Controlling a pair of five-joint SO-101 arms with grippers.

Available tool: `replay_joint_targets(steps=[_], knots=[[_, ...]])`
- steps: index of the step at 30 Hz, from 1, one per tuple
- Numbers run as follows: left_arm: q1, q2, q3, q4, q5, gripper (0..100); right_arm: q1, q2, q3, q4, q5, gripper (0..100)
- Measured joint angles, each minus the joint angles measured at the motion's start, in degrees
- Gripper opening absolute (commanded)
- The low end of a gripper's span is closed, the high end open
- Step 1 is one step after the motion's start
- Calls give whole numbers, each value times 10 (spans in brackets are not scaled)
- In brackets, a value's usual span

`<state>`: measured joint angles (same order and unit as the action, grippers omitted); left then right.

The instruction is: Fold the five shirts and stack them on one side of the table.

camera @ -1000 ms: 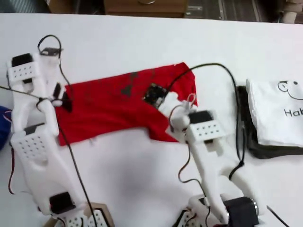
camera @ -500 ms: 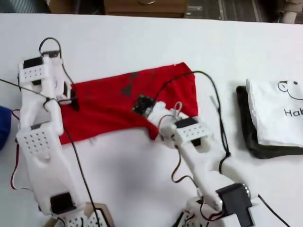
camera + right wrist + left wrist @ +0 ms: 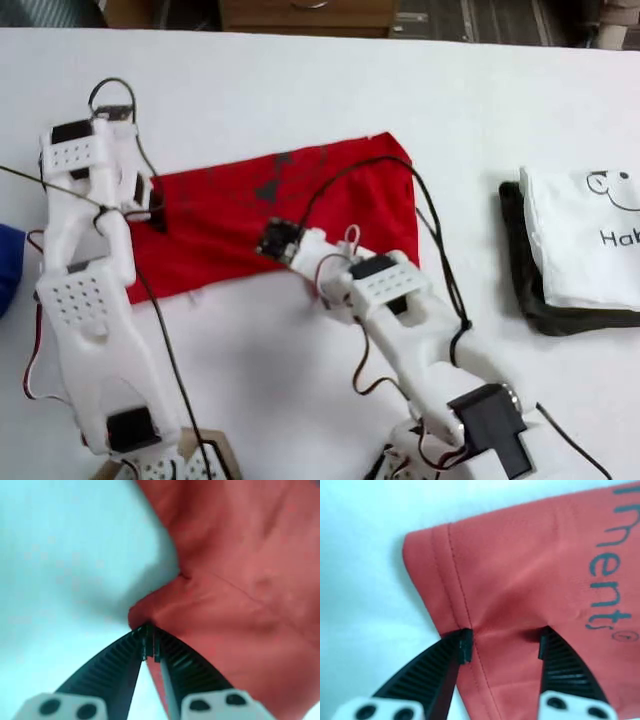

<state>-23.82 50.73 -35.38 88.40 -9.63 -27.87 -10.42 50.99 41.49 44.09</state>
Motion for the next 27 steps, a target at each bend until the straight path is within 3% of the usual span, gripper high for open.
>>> replay_joint_targets(steps=[8,11,16,27], knots=[[1,0,0,0,-8,242,16,-163,-11,150,6,34],[2,1,0,0,-17,242,18,-204,16,189,34,117],[2,2,-2,0,-19,242,18,-215,60,200,78,251],[2,2,-2,0,-21,242,25,-153,65,123,113,219]])
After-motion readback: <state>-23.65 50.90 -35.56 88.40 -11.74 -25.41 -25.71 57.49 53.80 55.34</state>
